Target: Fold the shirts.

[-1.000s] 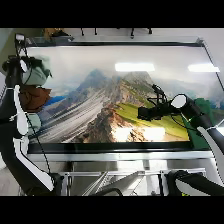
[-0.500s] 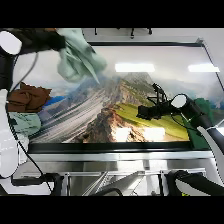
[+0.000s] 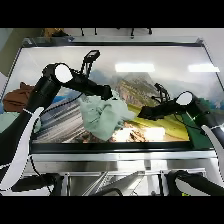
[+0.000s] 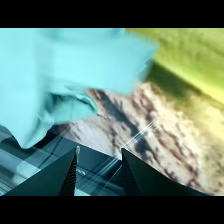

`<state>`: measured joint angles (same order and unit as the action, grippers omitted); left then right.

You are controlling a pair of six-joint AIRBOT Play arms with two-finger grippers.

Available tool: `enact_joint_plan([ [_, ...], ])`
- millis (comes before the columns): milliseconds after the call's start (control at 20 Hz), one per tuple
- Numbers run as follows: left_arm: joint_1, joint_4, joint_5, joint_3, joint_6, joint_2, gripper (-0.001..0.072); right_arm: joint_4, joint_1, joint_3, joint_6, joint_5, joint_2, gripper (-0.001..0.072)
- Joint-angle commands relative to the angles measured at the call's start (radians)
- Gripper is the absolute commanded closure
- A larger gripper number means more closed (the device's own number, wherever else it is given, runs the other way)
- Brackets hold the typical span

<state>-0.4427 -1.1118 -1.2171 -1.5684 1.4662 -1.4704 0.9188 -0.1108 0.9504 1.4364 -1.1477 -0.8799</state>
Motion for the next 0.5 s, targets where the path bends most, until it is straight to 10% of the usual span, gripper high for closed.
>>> enact_joint_plan([
  [0, 0.072, 0.004, -0.196, -0.006, 0.017, 0.006, 0.0009, 0.000, 0.077, 0.052, -0.059, -0.089, 0.003, 0.0303],
  [100, 0.153, 0.004, -0.246, 0.073, 0.016, 0.046, 0.0009, 0.001, 0.113, 0.054, -0.090, -0.091, 0.001, 0.0076],
  [450, 0.399, 0.043, 0.133, 0.587, 0.001, 0.142, 0.0009, -0.044, 0.119, 0.054, -0.141, -0.040, -0.156, 0.0077],
])
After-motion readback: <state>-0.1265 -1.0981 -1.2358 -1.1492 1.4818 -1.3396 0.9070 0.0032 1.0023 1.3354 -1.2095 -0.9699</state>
